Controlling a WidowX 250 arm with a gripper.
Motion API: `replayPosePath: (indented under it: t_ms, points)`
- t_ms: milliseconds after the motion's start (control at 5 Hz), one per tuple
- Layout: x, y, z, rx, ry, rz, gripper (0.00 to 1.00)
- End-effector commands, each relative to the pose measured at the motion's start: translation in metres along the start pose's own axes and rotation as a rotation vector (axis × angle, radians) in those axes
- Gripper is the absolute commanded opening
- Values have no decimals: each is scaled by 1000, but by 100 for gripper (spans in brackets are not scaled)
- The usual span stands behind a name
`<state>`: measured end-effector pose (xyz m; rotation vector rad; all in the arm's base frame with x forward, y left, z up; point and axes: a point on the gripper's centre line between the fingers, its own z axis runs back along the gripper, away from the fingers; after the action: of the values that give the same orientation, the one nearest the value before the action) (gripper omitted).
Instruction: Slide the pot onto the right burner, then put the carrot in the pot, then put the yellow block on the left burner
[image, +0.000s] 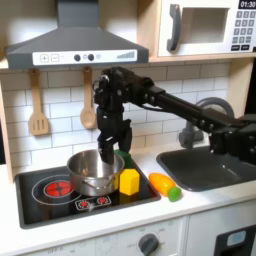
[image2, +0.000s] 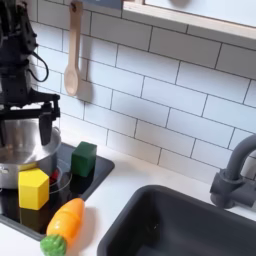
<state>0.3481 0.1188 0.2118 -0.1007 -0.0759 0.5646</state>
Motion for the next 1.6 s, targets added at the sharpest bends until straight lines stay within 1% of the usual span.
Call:
replayPosePath:
  t_ms: [0, 200, 400, 1000, 1400]
  points:
    - [-20, -2, -2, -1, 6, -24, 100]
    - [-32, 0, -9, 10, 21, -31, 100]
    - [-47, -11, -9, 17, 19, -79, 100]
    - [-73, -23, -12, 22, 19, -117, 100]
    - [-87, -36, -14, 23, 27, -189, 100]
